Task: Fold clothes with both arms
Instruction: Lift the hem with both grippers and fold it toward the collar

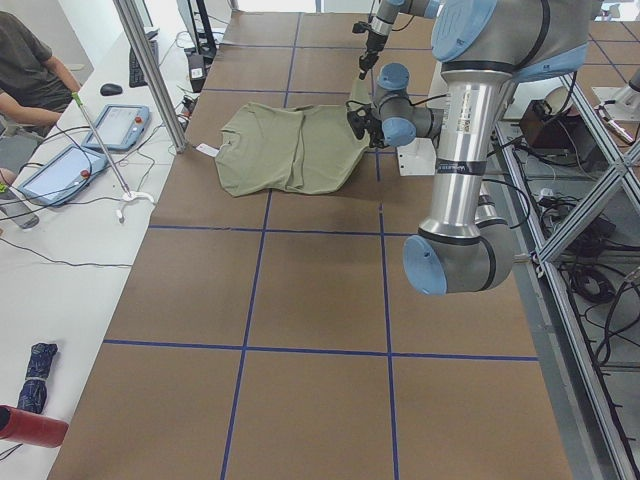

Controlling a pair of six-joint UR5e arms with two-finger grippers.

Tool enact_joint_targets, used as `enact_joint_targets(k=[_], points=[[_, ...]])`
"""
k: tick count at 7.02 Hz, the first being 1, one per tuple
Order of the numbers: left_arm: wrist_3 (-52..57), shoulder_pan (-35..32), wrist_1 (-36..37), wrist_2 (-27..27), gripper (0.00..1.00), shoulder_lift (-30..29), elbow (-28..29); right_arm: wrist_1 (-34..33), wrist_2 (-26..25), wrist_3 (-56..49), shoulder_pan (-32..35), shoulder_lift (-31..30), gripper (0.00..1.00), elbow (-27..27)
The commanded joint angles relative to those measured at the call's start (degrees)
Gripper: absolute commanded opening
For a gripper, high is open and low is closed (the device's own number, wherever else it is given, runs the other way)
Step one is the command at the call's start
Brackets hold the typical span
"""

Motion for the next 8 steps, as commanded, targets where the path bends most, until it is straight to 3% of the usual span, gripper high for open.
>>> enact_joint_targets(k=[1,2,4,6,7,8], points=[[8.16,-9.30,-0.61,0.02,0.00,-9.50,13.49,-0.38,9.55,-12.40,14.89,14.83,0.00,-15.63],[11.33,-12.73,-1.92,0.02,0.00,-10.40,17.38,-0.29,11.00,-16.98,20.00,19.96,0.00,-22.59],[12.85,-19.59,-14.79,1.15,0.00,-11.63,29.05,-1.87,15.12,-25.25,29.85,29.19,0.00,-34.47],[12.76,-21.55,-18.71,7.45,0.00,-16.61,37.50,-1.61,15.76,-27.84,32.62,38.32,0.00,-47.46],[12.68,-21.47,-24.81,9.93,0.00,-19.52,45.38,-1.26,15.41,-27.93,32.80,42.64,0.00,-54.06],[12.76,-21.47,-34.27,10.12,0.00,-22.16,55.20,-1.17,14.37,-28.28,32.97,44.25,0.00,-57.00]])
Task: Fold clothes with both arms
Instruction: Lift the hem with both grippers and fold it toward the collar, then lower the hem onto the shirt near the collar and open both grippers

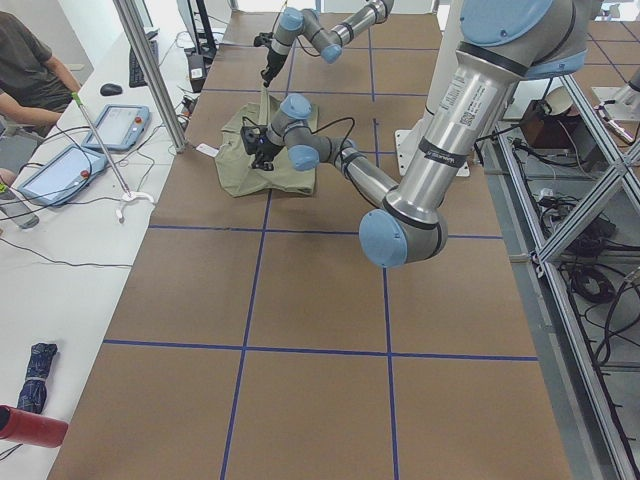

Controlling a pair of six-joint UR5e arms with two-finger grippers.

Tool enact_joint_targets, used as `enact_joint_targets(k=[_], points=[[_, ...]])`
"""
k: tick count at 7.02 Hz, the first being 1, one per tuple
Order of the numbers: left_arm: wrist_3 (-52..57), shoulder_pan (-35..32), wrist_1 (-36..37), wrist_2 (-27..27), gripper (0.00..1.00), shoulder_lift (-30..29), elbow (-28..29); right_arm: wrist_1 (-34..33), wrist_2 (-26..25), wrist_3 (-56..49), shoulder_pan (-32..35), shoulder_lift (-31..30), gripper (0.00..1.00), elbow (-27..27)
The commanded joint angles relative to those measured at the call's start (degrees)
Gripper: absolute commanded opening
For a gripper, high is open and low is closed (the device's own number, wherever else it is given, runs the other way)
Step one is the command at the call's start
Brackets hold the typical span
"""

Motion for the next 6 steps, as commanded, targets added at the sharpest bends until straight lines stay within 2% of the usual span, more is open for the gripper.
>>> enact_joint_targets(k=[1,3,6], points=[[0.13,0.03,-13.96,1.50,0.00,-4.43,15.63,0.20,-1.58,-0.51,0.17,5.76,0.00,-8.54],[2.66,-0.06,-16.81,1.86,0.00,-5.40,19.36,2.03,-1.67,-1.90,0.25,6.84,0.00,-12.24],[3.04,-0.06,-16.91,1.86,0.00,-5.84,19.46,3.54,-1.50,-2.00,0.25,8.24,0.00,-14.89]])
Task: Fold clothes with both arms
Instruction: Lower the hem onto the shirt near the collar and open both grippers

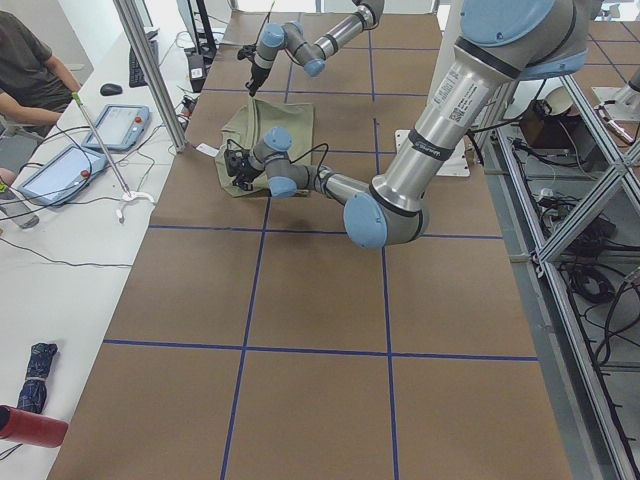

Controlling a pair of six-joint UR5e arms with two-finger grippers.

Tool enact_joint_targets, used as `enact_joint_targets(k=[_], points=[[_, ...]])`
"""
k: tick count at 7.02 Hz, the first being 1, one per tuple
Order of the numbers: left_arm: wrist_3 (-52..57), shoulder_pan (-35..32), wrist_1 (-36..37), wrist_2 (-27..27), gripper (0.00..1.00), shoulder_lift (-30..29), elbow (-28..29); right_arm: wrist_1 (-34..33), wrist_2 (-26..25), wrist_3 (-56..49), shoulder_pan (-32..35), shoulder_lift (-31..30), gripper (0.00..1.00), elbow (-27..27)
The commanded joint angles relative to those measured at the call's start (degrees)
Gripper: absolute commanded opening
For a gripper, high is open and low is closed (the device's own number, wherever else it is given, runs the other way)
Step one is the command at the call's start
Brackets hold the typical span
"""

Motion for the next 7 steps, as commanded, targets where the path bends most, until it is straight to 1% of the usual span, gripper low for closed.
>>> enact_joint_targets(k=[1,2,3,4,5,6,7], points=[[0.10,0.00,-0.12,-0.08,0.00,-0.24,0.10,0.26,0.09,-0.05,-0.30,0.84,0.00,-1.93],[0.10,-0.09,-0.12,-0.08,0.05,-0.24,0.10,0.26,0.18,-0.05,-0.22,1.19,0.00,-1.86],[0.10,-0.18,-0.21,-0.17,0.36,-0.24,-0.07,0.26,0.18,0.12,-0.22,1.02,0.38,-1.42],[0.28,-0.44,-0.38,-0.60,0.39,-0.07,-0.33,-0.26,0.70,0.39,-0.13,0.67,0.44,1.02],[0.19,-0.44,-0.47,-0.69,0.40,-0.07,-0.60,-0.53,1.15,0.91,0.04,-1.77,0.56,5.40],[0.19,-0.53,-0.21,-1.04,0.40,0.80,-3.30,-0.53,1.24,2.57,-1.70,-7.98,0.60,14.32],[0.19,-0.44,-0.12,-3.74,0.40,1.60,-5.24,-0.44,2.46,5.81,-3.63,-15.43,0.62,23.28]])
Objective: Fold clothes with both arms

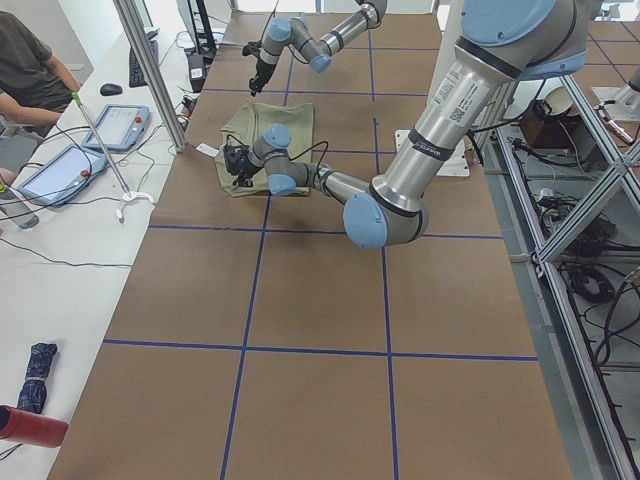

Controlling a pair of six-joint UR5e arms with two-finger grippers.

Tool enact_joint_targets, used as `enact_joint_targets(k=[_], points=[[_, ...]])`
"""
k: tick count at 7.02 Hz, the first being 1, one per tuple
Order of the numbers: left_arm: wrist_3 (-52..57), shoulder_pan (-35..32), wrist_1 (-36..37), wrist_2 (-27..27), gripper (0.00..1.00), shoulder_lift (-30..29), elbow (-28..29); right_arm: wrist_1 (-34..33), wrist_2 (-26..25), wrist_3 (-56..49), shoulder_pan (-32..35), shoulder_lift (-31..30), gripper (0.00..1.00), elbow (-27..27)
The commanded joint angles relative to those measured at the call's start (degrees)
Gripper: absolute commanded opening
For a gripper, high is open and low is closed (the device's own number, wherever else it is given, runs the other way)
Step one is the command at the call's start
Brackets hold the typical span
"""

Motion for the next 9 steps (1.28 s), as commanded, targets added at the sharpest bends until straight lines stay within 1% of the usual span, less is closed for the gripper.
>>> enact_joint_targets(k=[1,2,3,4,5,7,8,9], points=[[-0.18,0.02,0.04,-3.33,0.41,0.94,-2.54,0.89,0.86,6.75,-5.66,-15.62,0.66,17.72],[-0.18,0.02,-0.13,-3.43,0.42,1.29,-2.63,0.90,0.42,11.92,-7.78,-17.26,0.68,19.27],[-0.18,0.02,-0.04,-3.35,0.42,1.38,-2.81,0.99,-0.28,15.97,-10.16,-17.37,0.68,18.94],[-0.18,0.02,-0.04,-3.34,0.42,1.73,-3.07,0.90,-0.98,17.66,-10.96,-17.54,0.68,18.50],[-0.18,0.02,-0.04,-3.34,0.42,1.64,-3.07,0.90,-0.90,19.94,-11.75,-16.59,0.68,16.15],[-0.27,0.02,0.04,-3.34,0.42,1.64,-3.25,0.90,-0.55,20.14,-11.94,-16.84,0.66,15.77],[-0.27,0.02,0.04,-3.34,0.42,1.64,-3.33,0.90,-0.72,20.14,-12.46,-17.28,0.57,15.69],[-0.36,0.02,0.22,-3.34,0.42,1.64,-3.68,0.90,-0.46,20.14,-12.46,-17.28,0.15,15.86]])
